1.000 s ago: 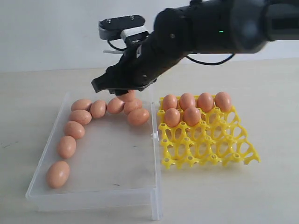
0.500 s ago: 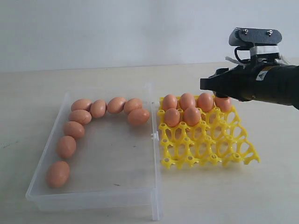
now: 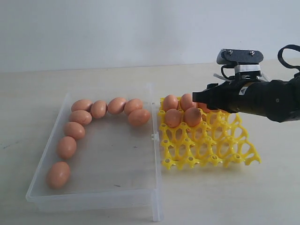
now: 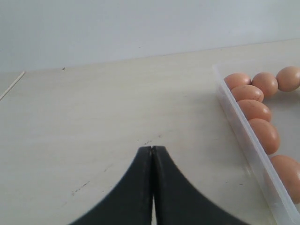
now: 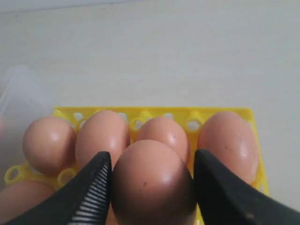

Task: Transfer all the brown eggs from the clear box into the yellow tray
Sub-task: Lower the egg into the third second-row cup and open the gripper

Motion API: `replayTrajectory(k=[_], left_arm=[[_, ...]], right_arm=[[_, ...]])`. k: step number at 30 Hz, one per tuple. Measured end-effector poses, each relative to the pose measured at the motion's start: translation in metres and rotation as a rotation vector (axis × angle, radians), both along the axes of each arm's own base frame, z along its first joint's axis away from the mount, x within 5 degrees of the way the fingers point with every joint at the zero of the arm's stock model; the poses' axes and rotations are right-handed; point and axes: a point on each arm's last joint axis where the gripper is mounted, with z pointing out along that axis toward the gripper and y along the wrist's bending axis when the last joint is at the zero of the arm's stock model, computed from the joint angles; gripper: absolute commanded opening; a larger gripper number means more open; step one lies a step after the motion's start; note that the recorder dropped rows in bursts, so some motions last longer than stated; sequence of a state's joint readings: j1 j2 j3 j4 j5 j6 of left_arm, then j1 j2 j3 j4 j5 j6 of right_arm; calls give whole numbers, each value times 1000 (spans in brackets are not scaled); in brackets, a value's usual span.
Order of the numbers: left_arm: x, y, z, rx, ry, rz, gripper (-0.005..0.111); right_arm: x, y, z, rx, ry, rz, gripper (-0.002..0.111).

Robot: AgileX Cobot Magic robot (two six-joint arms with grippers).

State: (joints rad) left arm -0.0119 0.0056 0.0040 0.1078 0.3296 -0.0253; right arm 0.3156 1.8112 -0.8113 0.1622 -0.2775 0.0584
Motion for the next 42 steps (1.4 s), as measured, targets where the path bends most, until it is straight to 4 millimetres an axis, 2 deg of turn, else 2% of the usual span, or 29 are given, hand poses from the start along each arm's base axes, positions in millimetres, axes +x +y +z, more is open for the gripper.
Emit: replayTrajectory(k=[6,33,42], left_arm=[[0,0,0,0,0,0,0],[0,0,0,0,0,0,0],[0,0,0,0,0,0,0]], right_arm=[[1,0,-13,-8,34,-3,0],[6,1,-8,16,-30,-11,0],[6,2,-25,-7,19,0,0]])
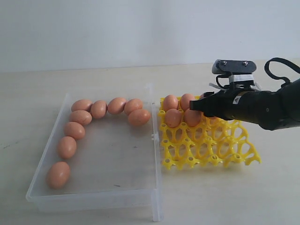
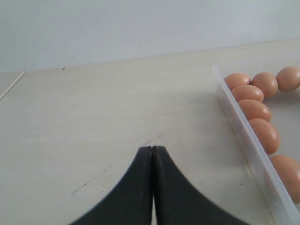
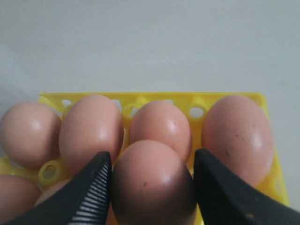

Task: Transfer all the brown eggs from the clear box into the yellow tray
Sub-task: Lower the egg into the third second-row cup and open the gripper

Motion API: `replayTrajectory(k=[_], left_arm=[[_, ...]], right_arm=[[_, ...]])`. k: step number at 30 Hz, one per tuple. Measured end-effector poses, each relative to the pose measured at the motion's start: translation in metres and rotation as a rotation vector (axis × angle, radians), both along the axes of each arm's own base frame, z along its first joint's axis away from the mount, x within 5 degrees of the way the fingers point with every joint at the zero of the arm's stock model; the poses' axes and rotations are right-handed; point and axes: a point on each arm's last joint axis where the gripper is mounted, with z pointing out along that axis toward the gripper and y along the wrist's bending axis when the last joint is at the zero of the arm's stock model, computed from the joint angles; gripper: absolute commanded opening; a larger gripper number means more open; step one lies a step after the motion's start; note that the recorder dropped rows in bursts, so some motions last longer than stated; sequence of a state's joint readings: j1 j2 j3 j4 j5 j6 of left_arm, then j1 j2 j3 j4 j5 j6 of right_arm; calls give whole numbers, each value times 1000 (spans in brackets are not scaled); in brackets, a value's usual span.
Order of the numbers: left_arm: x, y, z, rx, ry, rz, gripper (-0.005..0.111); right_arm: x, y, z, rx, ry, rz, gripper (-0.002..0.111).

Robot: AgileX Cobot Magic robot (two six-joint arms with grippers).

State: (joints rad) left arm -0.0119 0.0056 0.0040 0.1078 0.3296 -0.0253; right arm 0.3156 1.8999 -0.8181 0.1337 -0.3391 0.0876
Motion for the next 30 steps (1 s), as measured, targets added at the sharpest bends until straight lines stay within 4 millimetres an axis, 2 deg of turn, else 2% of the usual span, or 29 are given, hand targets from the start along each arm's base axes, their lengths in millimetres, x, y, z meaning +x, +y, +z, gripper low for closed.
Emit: replayTrajectory(k=[7,9,19,27,30], left_arm=[[0,0,0,0,0,0,0],[0,0,0,0,0,0,0],[0,0,0,0,0,0,0],[0,0,0,0,0,0,0],[0,0,0,0,0,0,0]], right_arm=[[0,0,-1,-1,2,0,0],[0,0,-1,-4,1,5,3],[1,1,1,-9,-19,19,42],[1,1,2,-8,-33,21,59],[2,1,2,-7,-37,21,61]])
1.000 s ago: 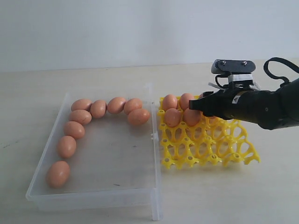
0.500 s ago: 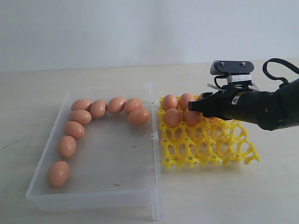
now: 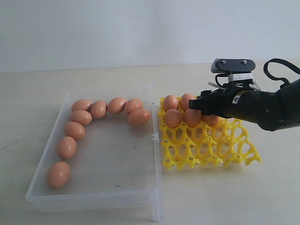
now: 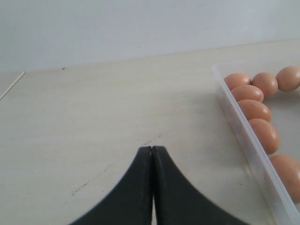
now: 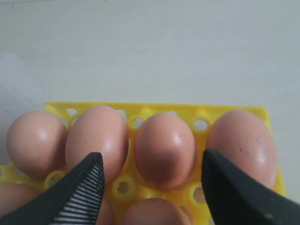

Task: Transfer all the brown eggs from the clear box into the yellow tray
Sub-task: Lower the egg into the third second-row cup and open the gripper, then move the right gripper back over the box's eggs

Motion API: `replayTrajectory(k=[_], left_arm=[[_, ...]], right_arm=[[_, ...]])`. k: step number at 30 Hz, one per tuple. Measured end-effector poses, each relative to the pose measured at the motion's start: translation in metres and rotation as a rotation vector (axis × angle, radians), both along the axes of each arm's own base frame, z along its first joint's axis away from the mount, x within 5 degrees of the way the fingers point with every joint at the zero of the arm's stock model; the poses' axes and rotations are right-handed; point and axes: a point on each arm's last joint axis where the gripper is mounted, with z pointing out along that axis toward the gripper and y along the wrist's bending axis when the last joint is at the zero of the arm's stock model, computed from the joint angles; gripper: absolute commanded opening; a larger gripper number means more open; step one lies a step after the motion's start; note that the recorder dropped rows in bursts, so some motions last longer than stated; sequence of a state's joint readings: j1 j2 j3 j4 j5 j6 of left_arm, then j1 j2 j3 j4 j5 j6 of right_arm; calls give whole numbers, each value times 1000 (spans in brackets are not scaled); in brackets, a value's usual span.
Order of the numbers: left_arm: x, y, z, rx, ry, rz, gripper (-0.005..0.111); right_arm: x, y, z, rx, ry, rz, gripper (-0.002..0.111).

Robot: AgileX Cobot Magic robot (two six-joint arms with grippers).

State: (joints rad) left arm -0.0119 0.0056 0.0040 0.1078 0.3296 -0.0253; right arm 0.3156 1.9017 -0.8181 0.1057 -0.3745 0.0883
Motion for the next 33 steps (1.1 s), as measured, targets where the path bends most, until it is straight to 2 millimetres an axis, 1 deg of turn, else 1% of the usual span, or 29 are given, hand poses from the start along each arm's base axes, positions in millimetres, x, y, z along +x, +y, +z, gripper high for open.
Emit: replayTrajectory(k=[7,9,10,13,15,16,18,19,22,27,30,31,33], left_arm=[[0,0,0,0,0,0,0],[0,0,0,0,0,0,0],[0,0,0,0,0,0,0],[0,0,0,0,0,0,0],[0,0,0,0,0,0,0],[0,0,0,0,0,0,0],[0,0,0,0,0,0,0],[0,0,0,0,0,0,0],[0,0,0,0,0,0,0],[0,0,0,0,0,0,0],[0,0,0,0,0,0,0],[0,0,0,0,0,0,0],[0,0,0,0,0,0,0]], right_arm=[[0,0,0,1,-4,0,61],[0,0,0,1,-4,0,58],[0,0,1,3,2,-2,56],[-2,1,10,6,38,-1,41],[0,6,24,-5,61,23,29],[0,10,32,-12,65,42,21],[1,22,49,-47,88,105,5],[2,29,56,-67,100,139,0],[0,54,80,-143,156,278,0],[-16,103,107,-185,194,502,0],[-25,132,115,-181,224,597,0],[-27,139,117,-181,240,623,1],[-28,157,114,-184,286,671,6]])
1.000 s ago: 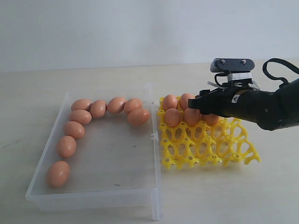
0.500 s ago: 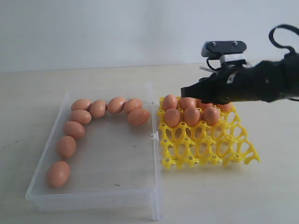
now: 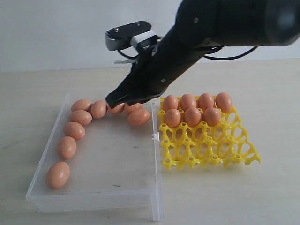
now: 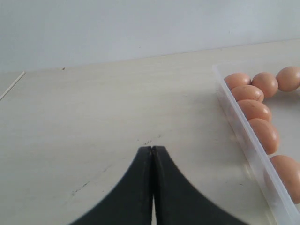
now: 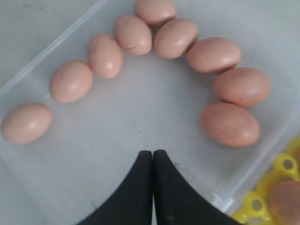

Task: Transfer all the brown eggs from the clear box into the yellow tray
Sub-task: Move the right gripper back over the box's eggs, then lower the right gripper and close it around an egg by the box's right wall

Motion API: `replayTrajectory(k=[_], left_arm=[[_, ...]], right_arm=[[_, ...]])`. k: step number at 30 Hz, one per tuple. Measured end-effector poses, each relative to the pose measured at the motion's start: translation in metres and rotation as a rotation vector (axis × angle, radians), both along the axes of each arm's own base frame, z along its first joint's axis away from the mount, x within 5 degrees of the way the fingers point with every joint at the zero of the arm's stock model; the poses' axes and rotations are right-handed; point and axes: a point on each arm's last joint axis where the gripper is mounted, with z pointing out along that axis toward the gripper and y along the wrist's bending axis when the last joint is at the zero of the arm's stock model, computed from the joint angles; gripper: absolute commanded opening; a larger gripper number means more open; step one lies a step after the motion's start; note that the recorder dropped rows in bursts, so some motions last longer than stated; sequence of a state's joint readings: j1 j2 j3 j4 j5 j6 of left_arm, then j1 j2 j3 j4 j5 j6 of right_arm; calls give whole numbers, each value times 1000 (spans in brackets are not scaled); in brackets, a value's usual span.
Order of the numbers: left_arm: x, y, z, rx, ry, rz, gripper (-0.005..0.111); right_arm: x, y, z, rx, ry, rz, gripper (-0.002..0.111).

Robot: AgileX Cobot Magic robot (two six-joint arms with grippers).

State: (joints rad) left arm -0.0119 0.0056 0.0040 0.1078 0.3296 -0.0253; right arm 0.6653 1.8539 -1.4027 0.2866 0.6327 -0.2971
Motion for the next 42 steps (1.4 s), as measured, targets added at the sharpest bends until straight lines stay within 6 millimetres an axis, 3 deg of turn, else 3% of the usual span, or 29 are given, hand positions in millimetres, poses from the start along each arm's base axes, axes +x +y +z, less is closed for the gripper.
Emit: replayTrajectory(k=[4,7,9,14,20,26,42], left_arm=[[0,0,0,0,0,0,0],[0,0,0,0,0,0,0],[0,0,0,0,0,0,0],[0,0,0,0,0,0,0],[0,0,0,0,0,0,0],[0,0,0,0,0,0,0],[0,0,0,0,0,0,0]], right_arm=[[8,24,-11,-11,75,12,24],[21,37,-21,-2,120,-38,46],[32,45,-25,15,113,-81,49],[55,57,-42,97,121,-237,49],[73,42,-70,50,150,-415,49],[77,40,-87,23,164,-459,49],[82,31,-93,-79,91,-451,49]])
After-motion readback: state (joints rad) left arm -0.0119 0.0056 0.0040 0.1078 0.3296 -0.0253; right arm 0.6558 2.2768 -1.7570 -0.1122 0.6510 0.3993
